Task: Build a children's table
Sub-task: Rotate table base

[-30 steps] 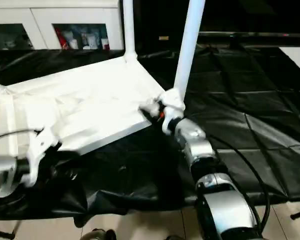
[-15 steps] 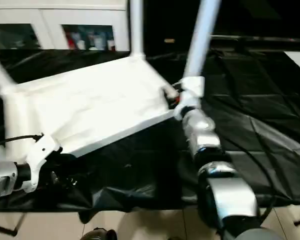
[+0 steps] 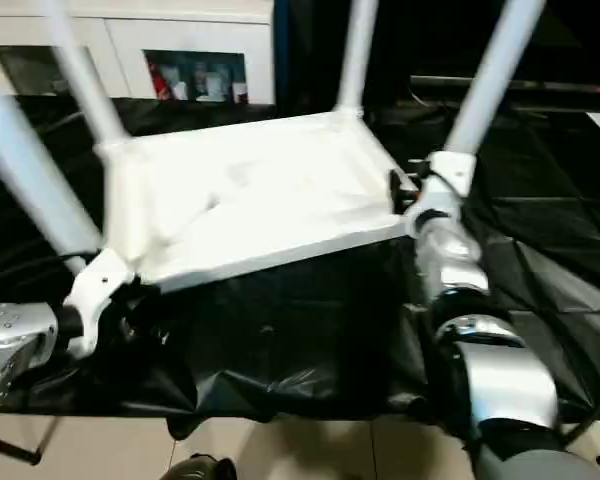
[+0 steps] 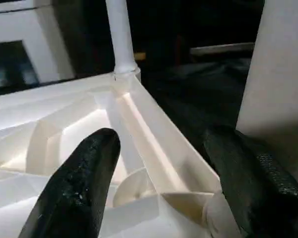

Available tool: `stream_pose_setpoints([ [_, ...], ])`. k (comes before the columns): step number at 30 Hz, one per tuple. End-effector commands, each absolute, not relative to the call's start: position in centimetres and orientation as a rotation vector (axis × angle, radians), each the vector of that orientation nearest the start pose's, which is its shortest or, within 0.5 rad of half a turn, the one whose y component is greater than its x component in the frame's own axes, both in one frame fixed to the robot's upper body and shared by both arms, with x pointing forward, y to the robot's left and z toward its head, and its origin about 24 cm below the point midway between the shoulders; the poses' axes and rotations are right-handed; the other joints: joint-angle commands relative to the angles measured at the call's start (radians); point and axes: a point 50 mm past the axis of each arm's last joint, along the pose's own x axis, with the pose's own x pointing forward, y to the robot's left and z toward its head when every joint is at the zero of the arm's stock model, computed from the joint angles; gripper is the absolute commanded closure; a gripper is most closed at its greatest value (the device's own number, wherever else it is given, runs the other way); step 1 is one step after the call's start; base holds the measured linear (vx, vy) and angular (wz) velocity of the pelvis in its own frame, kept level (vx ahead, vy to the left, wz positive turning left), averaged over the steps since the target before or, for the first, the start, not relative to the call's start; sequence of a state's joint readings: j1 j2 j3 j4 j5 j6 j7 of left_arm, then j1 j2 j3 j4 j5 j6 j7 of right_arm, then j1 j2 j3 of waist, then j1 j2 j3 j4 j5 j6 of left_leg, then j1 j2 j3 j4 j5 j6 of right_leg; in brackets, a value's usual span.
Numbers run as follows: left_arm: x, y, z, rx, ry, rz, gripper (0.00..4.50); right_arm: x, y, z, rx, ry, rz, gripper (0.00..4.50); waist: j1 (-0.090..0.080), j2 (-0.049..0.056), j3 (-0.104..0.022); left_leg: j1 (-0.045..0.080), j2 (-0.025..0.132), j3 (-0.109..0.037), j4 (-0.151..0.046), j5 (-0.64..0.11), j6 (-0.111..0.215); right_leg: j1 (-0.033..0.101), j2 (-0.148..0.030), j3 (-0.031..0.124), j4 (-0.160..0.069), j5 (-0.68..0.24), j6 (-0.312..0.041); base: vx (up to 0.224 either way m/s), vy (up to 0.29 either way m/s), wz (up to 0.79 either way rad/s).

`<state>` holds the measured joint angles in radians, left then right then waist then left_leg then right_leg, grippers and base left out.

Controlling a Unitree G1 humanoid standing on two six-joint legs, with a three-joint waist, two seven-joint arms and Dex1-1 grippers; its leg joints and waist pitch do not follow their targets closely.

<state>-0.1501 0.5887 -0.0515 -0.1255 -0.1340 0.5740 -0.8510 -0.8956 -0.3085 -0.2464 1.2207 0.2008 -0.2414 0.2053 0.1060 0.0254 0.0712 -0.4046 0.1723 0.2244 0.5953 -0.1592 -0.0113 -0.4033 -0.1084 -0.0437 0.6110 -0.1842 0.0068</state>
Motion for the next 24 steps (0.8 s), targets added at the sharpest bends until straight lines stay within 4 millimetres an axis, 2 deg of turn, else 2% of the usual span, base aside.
stream_pose_setpoints([
  [1,24.9,21.0,7.5,0.272,0.478,-0.84,0.09,38.5,-22.5,9.4,0.081,-0.003,0.028,1.27,-0.007,0.005,-0.087,0.034,0.044,-0.034,-0.069,-0.256,-0.007,0.03,-0.03,0.024,-0.052,-0.095,-0.223,0.0,0.0,0.0],
  [3,24.1,21.6,7.5,0.235,0.48,-0.864,0.09,38.2,-21.8,8.9,0.052,-0.005,0.103,1.27,-0.009,0.008,-0.087,0.031,0.045,-0.033,-0.066,-0.236,0.016,0.032,-0.03,0.022,-0.049,-0.085,-0.241,0.0,0.0,0.0],
  [5,23.6,22.8,7.6,0.213,0.476,-0.848,0.09,37.9,-21.3,8.5,0.044,-0.017,0.153,1.27,-0.015,0.006,-0.084,0.027,0.049,-0.032,-0.069,-0.245,0.022,0.034,-0.031,0.022,-0.053,-0.108,-0.246,0.0,0.0,0.0],
  [6,23.4,23.3,7.7,0.209,0.472,-0.838,0.09,37.7,-21.2,8.3,0.046,-0.024,0.171,1.27,-0.017,0.007,-0.084,0.03,0.05,-0.032,-0.069,-0.253,0.02,0.033,-0.029,0.023,-0.054,-0.123,-0.246,0.0,0.0,0.0],
  [7,22.7,24.8,7.9,0.189,0.455,-0.815,0.09,37.1,-20.8,7.9,0.073,-0.047,0.212,1.27,-0.017,0.005,-0.082,0.033,0.052,-0.032,-0.07,-0.276,0.014,0.03,-0.029,0.024,-0.058,-0.158,-0.249,0.0,0.0,0.0],
  [8,22.4,25.2,8.0,0.18,0.45,-0.809,0.09,36.9,-20.6,7.7,0.082,-0.055,0.229,1.27,-0.017,0.005,-0.077,0.029,0.054,-0.034,-0.075,-0.303,0.008,0.032,-0.032,0.025,-0.061,-0.202,-0.236,0.0,0.0,0.0],
  [10,22.0,25.9,8.2,0.165,0.446,-0.797,0.09,36.5,-20.2,7.3,0.08,-0.063,0.258,1.27,-0.016,0.007,-0.077,0.04,0.058,-0.033,-0.078,-0.331,-0.009,0.023,-0.026,0.027,-0.064,-0.239,-0.224,0.0,0.0,0.0],
  [14,21.5,28.3,9.1,0.191,0.409,-0.72,0.09,34.8,-19.2,5.5,0.042,-0.046,0.345,1.27,-0.012,0.013,-0.073,0.05,0.06,-0.034,-0.084,-0.402,-0.044,0.011,-0.023,0.031,-0.07,-0.286,-0.206,0.0,0.0,0.0],
  [18,22.8,29.3,10.1,0.189,0.26,-0.586,0.09,33.6,-19.5,2.9,0.034,0.059,0.248,1.27,-0.014,0.017,-0.071,0.054,0.059,-0.04,-0.091,-0.447,-0.077,0.008,-0.024,0.033,-0.074,-0.307,-0.197,0.0,0.0,0.0],
  [19,23.0,29.3,10.2,0.189,0.243,-0.568,0.09,33.5,-19.6,2.8,0.023,0.067,0.235,1.27,-0.013,0.016,-0.071,0.06,0.059,-0.04,-0.091,-0.462,-0.091,0.005,-0.025,0.035,-0.075,-0.31,-0.194,0.0,0.0,0.0],
  [20,23.3,29.4,10.2,0.19,0.231,-0.541,0.09,33.4,-19.6,2.7,0.026,0.067,0.226,1.27,-0.015,0.016,-0.073,0.055,0.057,-0.042,-0.091,-0.462,-0.094,0.011,-0.027,0.036,-0.072,-0.302,-0.19,0.0,0.0,0.0],
  [24,25.1,28.5,10.3,0.187,0.138,-0.458,0.09,33.2,-19.8,2.3,0.027,0.089,0.177,1.27,-0.021,0.012,-0.075,0.052,0.054,-0.043,-0.089,-0.447,-0.085,0.015,-0.028,0.037,-0.073,-0.287,-0.179,0.0,0.0,0.0],
])
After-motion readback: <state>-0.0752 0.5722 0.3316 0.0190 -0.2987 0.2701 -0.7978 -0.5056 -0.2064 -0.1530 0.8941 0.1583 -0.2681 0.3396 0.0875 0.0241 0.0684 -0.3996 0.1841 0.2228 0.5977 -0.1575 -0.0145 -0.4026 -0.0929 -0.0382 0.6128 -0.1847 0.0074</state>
